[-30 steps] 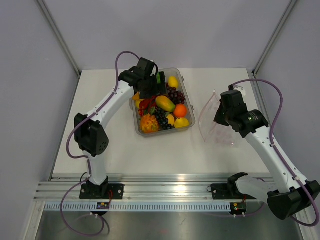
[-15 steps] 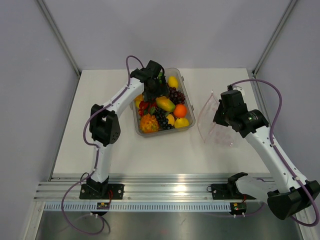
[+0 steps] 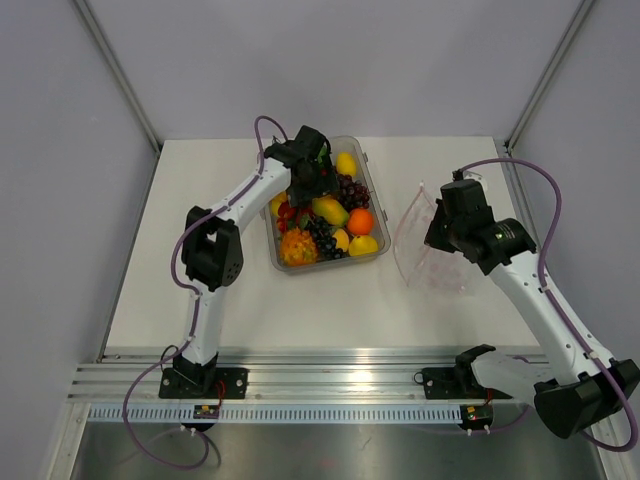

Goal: Place the food in the zip-top bag and seal the zipper
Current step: Pick up the fake fruit from the bin.

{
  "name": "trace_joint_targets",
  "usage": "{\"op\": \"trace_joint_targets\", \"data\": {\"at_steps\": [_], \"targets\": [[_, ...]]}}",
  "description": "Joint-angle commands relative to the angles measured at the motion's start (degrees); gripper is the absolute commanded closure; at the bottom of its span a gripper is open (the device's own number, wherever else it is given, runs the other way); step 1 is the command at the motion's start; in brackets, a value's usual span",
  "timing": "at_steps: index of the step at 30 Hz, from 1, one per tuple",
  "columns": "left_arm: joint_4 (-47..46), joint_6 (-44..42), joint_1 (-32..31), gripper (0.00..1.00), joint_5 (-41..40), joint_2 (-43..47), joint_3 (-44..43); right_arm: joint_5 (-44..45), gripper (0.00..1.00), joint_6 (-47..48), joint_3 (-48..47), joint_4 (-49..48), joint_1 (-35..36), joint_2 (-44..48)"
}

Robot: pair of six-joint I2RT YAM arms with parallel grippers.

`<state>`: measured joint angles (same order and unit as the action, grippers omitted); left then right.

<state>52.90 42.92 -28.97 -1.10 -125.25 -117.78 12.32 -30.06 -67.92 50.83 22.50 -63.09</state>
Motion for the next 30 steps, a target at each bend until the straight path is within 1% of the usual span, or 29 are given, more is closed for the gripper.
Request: {"op": "trace_joint_targets", "data": {"at_steps": [1,4,6,7,9,10,12,13,16,19,21,26,30], "targets": [[-2.7,0.4,0.1,0.12,-1.2,1.1,3.1,-1.2,1.0,-0.2,-1.1,-1.7,0.3,-0.6],[-4.4,0.5,0.1,0.11,-0.2,1.7,4.5,-1.4,1.0,-0.1,-1.1,-1.7,0.3,-0.7],[-5.9,0.2,0.1,0.13,0.4,2.1,5.3,-1.5,1.0,-0.1,-1.0,-1.8,0.3,-0.7],[-6.1,0.2,0.1,0.19,0.3,2.3,5.5,-1.7,1.0,-0.1,-1.0,-1.8,0.3,-0.6],[-5.9,0.2,0.1,0.25,0.1,2.6,5.5,-1.8,1.0,-0.2,-1.0,-1.8,0.3,-0.6],[-5.9,0.2,0.1,0.32,0.0,3.3,5.7,-1.9,1.0,-0.3,-0.9,-1.7,0.3,-0.5],[-6.0,0.2,0.1,0.37,-0.7,4.5,6.3,-1.9,1.0,-0.4,-0.8,-1.7,0.3,-0.3],[-6.1,0.1,0.1,0.42,-1.0,5.3,6.9,-1.9,1.0,-0.3,-0.9,-1.6,0.3,-0.3],[-5.8,-0.3,0.1,0.46,-2.8,8.9,8.0,-1.9,1.0,-0.3,-0.9,-1.5,0.3,-0.5],[-5.8,-0.9,0.1,0.48,-5.0,12.8,9.6,-2.5,1.0,-0.3,-1.0,-1.7,0.3,-0.9],[-5.6,-1.6,0.1,0.52,-6.1,15.5,10.1,-3.1,1.0,-0.3,-1.1,-2.0,0.3,-1.8],[-5.2,-3.4,0.1,0.55,-7.2,18.7,10.6,-5.0,1.0,-0.3,-1.9,-3.8,1.0,-4.1],[-5.3,-4.8,0.1,0.56,-6.7,20.0,10.5,-4.7,1.0,-0.5,-5.3,-4.7,4.2,-9.0]]}}
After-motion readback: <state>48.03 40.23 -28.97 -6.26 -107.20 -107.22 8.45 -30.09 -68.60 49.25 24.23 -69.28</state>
